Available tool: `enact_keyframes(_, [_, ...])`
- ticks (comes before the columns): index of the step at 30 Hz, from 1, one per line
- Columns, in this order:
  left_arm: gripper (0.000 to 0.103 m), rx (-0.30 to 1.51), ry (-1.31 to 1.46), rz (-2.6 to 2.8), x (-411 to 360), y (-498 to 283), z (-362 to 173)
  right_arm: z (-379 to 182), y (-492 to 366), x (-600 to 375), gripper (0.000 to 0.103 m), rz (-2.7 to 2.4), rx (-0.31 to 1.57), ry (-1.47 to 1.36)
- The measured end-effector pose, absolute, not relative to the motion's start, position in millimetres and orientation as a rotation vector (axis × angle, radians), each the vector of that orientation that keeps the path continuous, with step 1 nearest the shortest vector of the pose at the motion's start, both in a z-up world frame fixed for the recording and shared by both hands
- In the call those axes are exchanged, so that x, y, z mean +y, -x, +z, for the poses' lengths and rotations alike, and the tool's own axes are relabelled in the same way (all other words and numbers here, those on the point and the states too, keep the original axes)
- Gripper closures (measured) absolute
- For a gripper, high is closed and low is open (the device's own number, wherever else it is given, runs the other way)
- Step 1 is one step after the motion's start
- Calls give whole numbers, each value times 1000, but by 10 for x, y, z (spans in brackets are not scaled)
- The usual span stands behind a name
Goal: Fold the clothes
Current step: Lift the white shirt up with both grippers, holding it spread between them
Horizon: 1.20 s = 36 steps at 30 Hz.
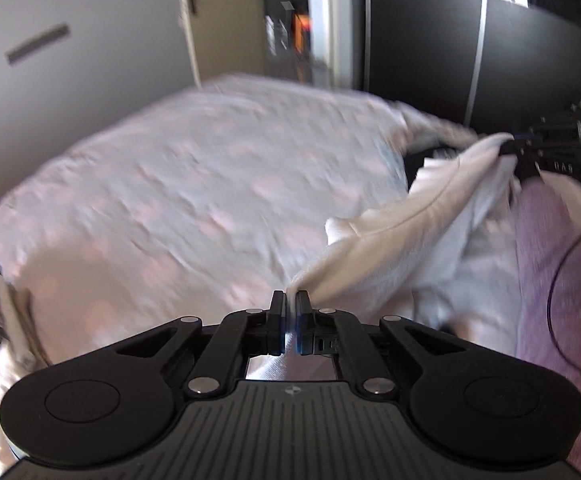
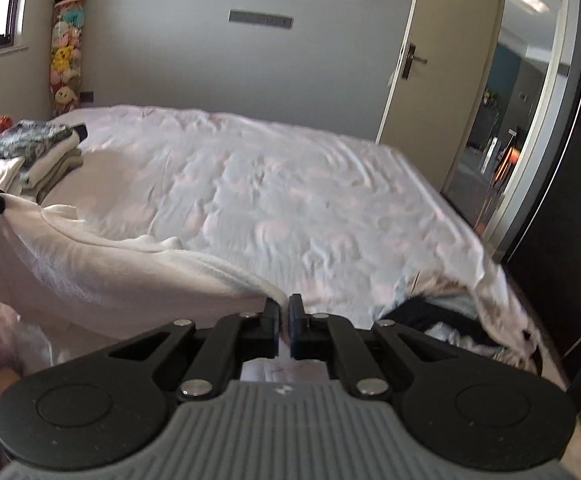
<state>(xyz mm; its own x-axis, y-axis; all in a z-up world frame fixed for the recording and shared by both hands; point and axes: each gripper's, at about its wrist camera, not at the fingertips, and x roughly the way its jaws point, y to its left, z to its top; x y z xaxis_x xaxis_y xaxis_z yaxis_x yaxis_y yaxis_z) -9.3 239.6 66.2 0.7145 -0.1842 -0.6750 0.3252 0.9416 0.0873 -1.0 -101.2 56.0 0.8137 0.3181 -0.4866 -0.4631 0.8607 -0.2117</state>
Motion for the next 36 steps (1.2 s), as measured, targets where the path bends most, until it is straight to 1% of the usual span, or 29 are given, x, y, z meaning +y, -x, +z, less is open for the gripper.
enact_keyframes(8, [101,388,-160,-185,2462,361,1846,1689,114,-870,98,357,109,291])
enact_keyframes(12, [101,232,-162,-179,2386,633,2338,2075,255,-991,98,326,-9,234])
enact_keyframes(19, [101,28,-208,-178,2150,1076,2943,2628,574,-1171,98,307,-189,209])
enact_keyframes(25, [101,-88,-204,-145,2043,1345,3390,3102,903,-1191,98,328,-357,237])
enact_keyframes(29, [101,-136,-203,-135,1983,1490,3543,3388,1049,-1182,98,328,-403,258])
enact_keyframes(31, [101,-154,-204,-132,1955,1559,3579,3431,1102,-1206,98,329,-411,255])
enact_keyframes(36, [101,-130,-177,-123,1975,1603,3502,3379,1247,-1258,98,357,-406,235])
